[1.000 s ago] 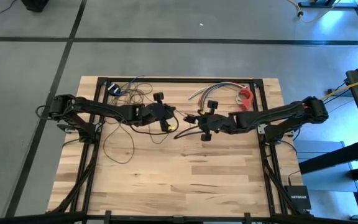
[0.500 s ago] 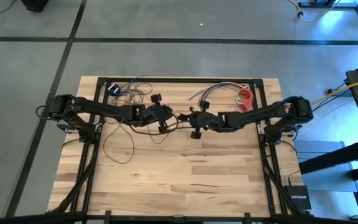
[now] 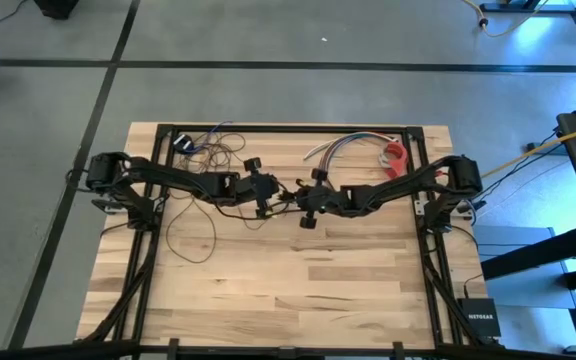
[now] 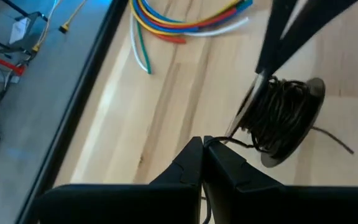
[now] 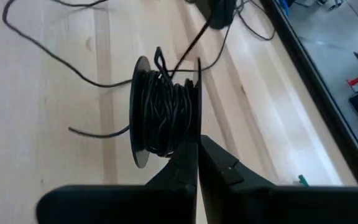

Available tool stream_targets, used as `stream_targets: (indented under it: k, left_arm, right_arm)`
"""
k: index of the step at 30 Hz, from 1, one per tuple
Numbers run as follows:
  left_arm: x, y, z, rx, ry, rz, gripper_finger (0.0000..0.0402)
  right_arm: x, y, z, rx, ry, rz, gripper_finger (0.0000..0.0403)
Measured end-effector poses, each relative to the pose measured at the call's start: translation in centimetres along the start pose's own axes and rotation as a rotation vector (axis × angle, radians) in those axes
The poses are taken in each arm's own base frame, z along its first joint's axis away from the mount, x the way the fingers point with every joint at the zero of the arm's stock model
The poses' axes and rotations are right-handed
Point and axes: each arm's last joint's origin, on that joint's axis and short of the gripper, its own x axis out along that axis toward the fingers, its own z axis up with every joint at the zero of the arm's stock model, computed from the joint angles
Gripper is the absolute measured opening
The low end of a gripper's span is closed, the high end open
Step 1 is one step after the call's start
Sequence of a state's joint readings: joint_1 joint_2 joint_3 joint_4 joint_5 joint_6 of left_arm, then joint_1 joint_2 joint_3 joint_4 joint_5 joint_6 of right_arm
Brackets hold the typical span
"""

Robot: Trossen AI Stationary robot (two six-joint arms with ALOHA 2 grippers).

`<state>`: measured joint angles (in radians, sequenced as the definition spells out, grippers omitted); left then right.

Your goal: Coiling cords

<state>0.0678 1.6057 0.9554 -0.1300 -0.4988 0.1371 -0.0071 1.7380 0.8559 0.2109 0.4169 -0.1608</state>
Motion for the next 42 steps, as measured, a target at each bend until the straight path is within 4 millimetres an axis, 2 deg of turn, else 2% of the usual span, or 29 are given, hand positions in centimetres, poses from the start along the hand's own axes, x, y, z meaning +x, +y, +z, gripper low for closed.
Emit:
stream_targets:
  k: [5,12,19,27,42]
  left_arm:
    - [0.7,-1.4,-0.5,0.035,0.025,-0.02,0.0003]
    - [0.4,-2.5,-0.4,0.05,0.015,-0.042,0.0005]
    - [0.3,-2.8,-0.5,0.04,0.015,-0.048,0.0005]
    - [0.8,-3.6,-2.7,0.039,-0.002,-0.054,0.0005]
    - [0.6,-4.0,-2.7,0.005,-0.016,-0.061,0.0005]
  right_arm:
    - [0.6,0.4,-0.5,-0.011,0.023,0.006,0.0005]
    - [0.6,0.4,-0.5,-0.008,0.013,0.017,0.0005]
    - [0.6,0.4,-0.4,-0.005,0.006,0.021,0.0005]
    - [0.6,0.5,-0.3,-0.003,-0.006,0.063,0.0005]
    - [0.8,0.1,-0.2,-0.01,-0.03,0.081,0.0005]
